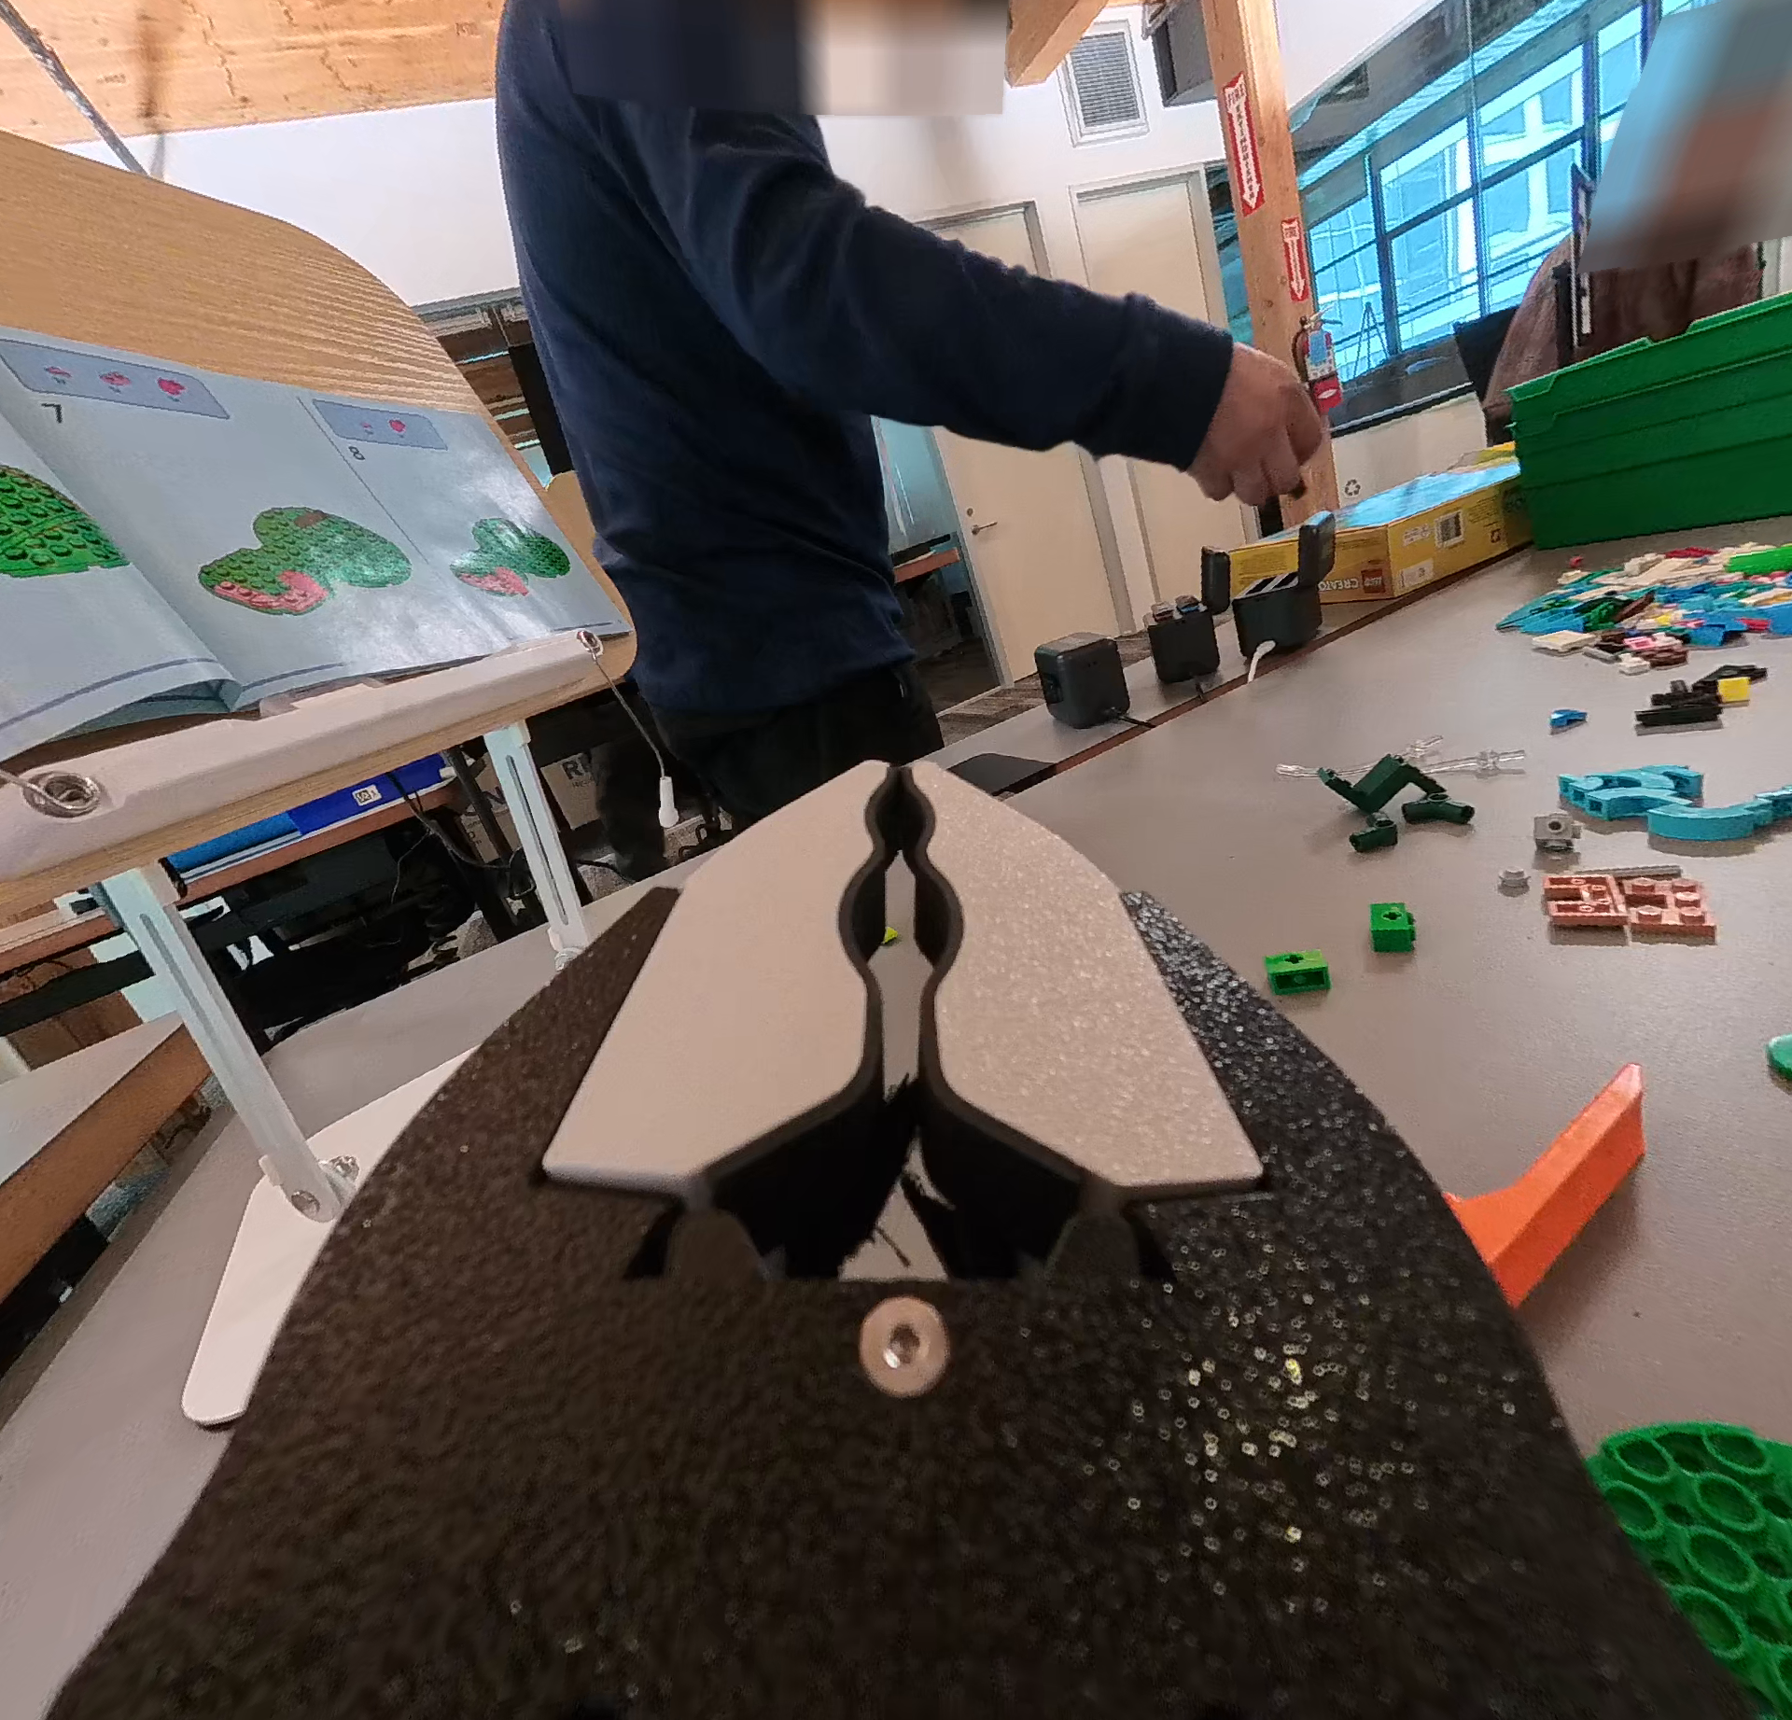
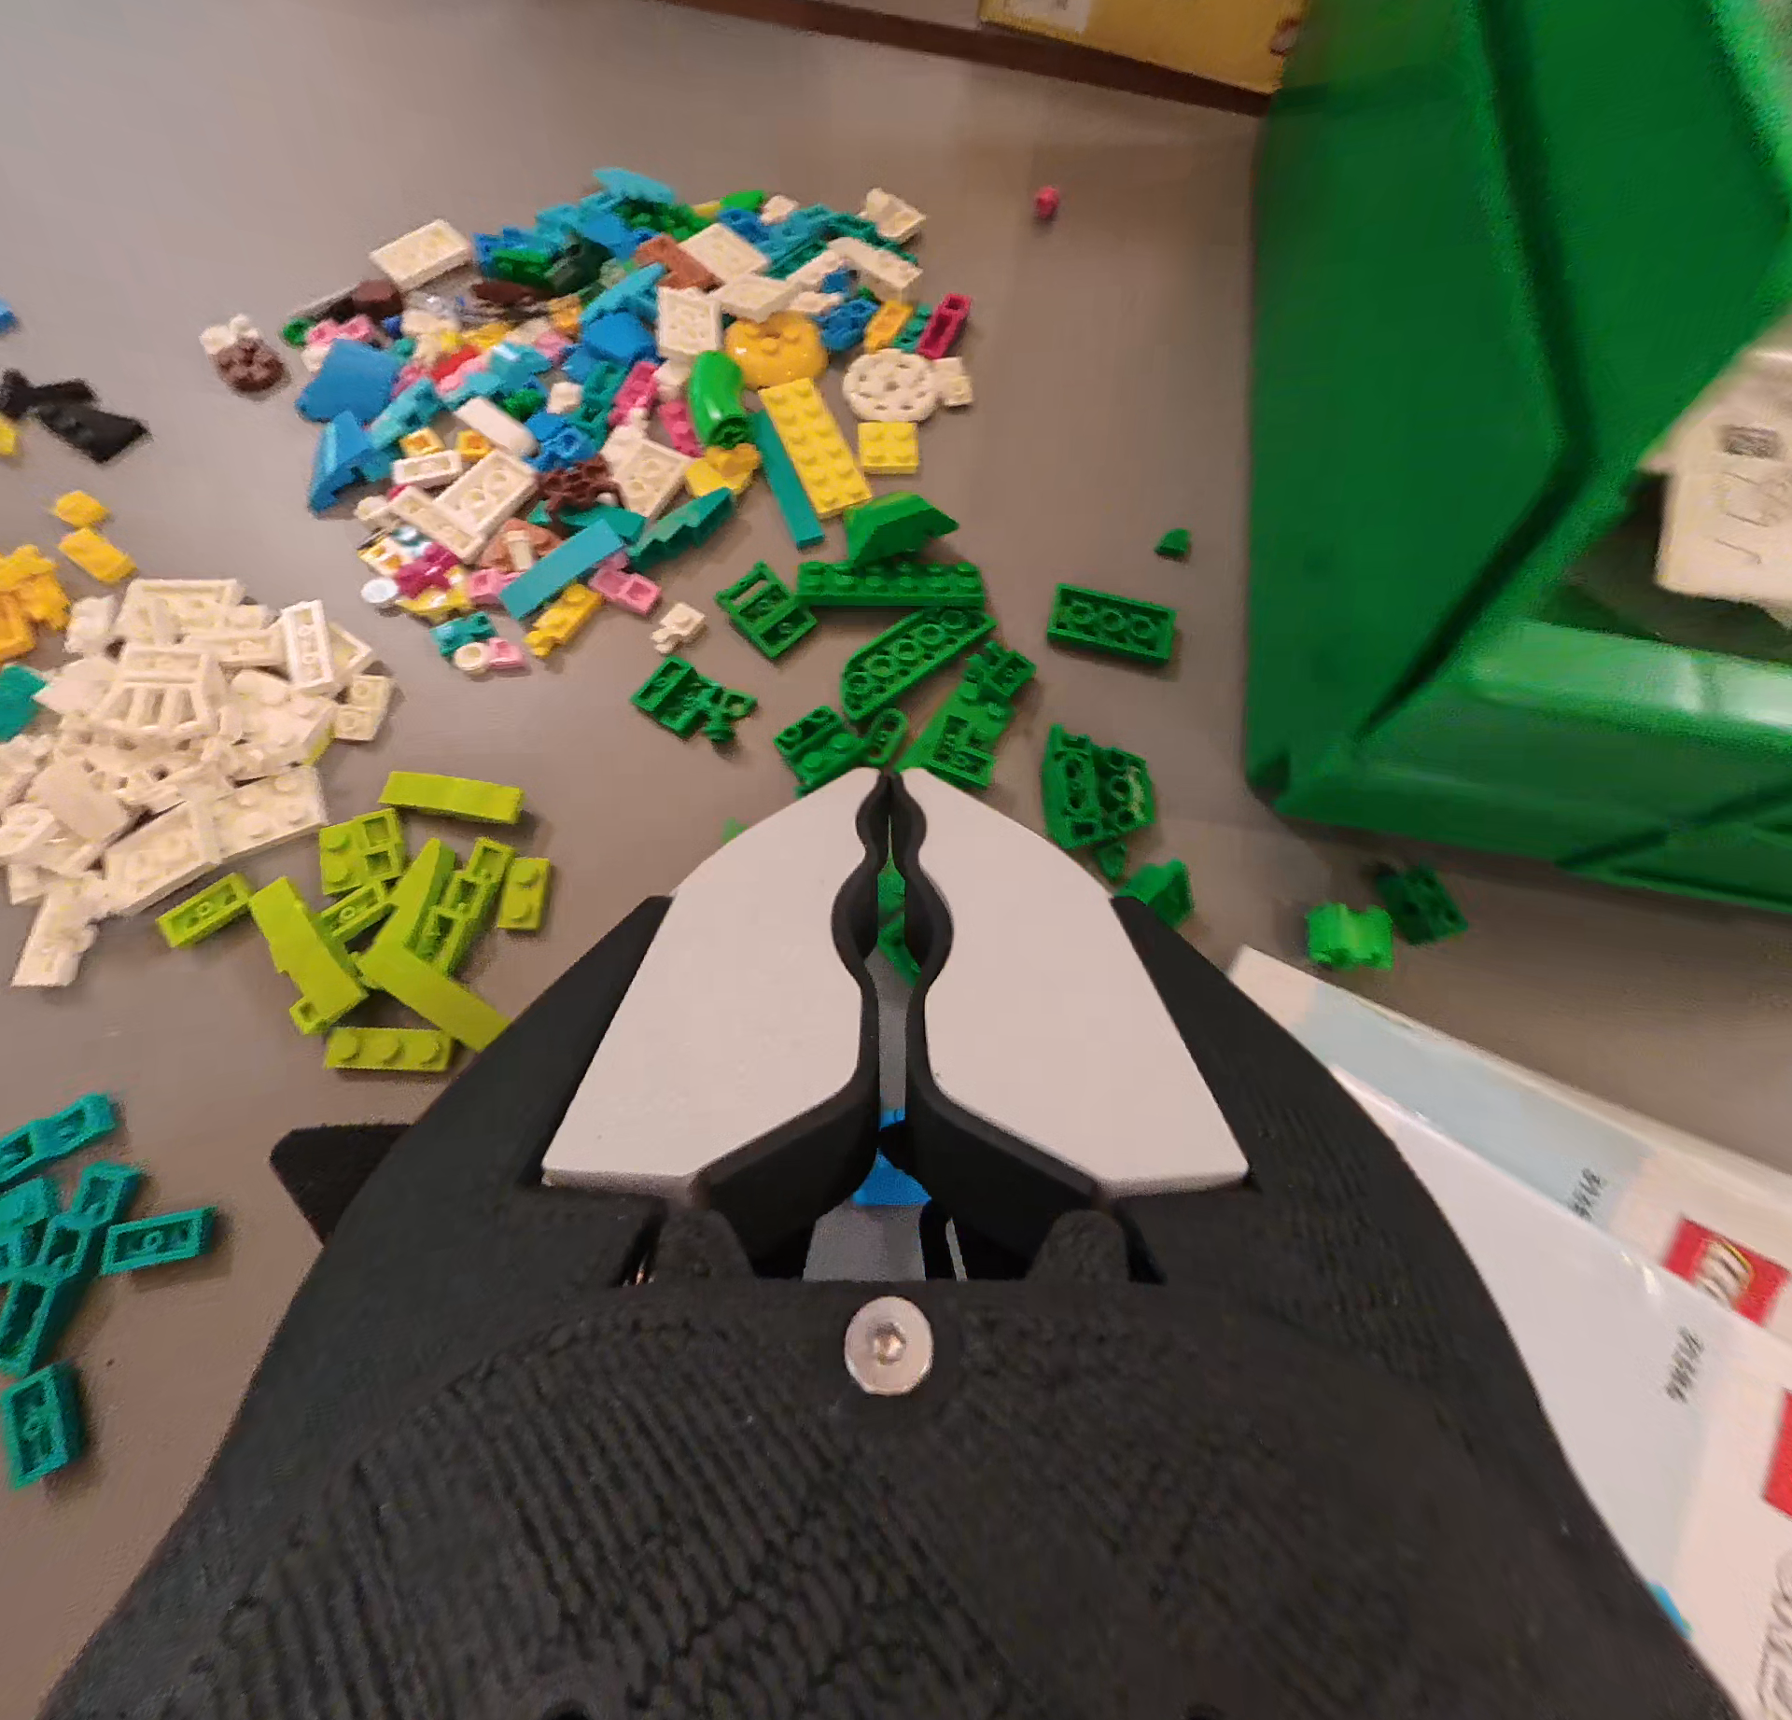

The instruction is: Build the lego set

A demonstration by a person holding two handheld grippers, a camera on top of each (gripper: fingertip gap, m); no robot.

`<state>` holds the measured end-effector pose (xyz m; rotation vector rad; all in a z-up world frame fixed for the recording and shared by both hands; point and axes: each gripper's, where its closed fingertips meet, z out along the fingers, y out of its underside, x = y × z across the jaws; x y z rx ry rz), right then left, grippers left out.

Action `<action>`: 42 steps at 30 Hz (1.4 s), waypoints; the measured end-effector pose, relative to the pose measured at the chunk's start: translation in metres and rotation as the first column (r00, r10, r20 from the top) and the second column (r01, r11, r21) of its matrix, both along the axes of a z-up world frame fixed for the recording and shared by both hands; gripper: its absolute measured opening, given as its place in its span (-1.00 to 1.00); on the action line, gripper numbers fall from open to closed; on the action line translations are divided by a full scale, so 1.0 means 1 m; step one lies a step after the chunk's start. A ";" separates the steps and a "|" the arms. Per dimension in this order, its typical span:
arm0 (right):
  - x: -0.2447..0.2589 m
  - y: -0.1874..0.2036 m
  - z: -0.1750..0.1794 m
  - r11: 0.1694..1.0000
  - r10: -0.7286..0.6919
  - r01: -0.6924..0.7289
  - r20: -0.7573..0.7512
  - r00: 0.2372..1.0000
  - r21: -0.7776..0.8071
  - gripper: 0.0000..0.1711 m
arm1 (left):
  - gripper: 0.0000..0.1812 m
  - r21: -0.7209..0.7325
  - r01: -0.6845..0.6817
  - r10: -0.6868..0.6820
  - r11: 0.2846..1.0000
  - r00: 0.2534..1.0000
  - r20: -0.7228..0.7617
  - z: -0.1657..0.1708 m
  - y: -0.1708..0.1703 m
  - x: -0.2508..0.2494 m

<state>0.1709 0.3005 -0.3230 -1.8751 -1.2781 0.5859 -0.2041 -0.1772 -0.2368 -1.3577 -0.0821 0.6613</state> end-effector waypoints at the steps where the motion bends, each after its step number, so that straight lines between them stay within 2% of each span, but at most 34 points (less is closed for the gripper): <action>1: 0.006 0.006 0.002 0.999 -0.041 0.041 -0.007 0.999 0.016 -1.00 | -1.00 0.000 0.000 0.000 1.000 1.000 0.000 0.000 0.000 0.000; 5: 0.043 0.042 0.013 0.952 -0.279 0.284 -0.056 0.959 0.114 -0.92 | -1.00 -0.002 0.000 0.000 1.000 1.000 -0.001 0.000 0.000 0.000; 8: 0.077 0.069 0.026 0.864 -0.460 0.480 -0.147 0.876 0.155 -0.75 | -1.00 -0.001 0.000 0.000 1.000 1.000 -0.001 0.000 0.000 0.000; 13: 0.110 0.084 0.024 0.791 -0.585 0.609 -0.218 0.781 0.056 -0.75 | -1.00 0.000 0.000 0.000 1.000 1.000 0.000 0.000 0.000 0.000; 17: 0.117 0.086 0.014 0.782 -0.609 0.623 -0.182 0.772 0.023 -0.76 | -1.00 -0.001 0.001 -0.001 1.000 1.000 -0.001 0.000 0.000 0.000; 21: 0.111 0.084 0.003 0.805 -0.588 0.593 -0.135 0.798 -0.003 -0.78 | -1.00 -0.001 0.001 -0.001 1.000 1.000 0.001 0.000 0.000 0.000; 27: 0.107 0.073 -0.019 0.841 -0.539 0.540 0.027 0.842 -0.024 -0.83 | -1.00 -0.002 0.002 -0.002 1.000 1.000 0.000 -0.001 0.000 0.000; 31: 0.112 0.071 -0.025 0.834 -0.548 0.552 0.101 0.830 -0.009 -0.86 | -1.00 -0.004 0.003 -0.003 1.000 1.000 -0.001 -0.001 0.000 0.000; 38: 0.128 0.075 -0.027 0.775 -0.623 0.628 0.081 0.778 -0.069 -0.84 | -1.00 -0.003 0.004 -0.004 1.000 1.000 -0.003 -0.001 0.000 0.001; 42: 0.128 0.075 -0.027 0.776 -0.623 0.628 0.083 0.778 -0.053 -0.85 | -1.00 -0.004 0.005 -0.005 1.000 1.000 -0.003 -0.001 0.000 0.001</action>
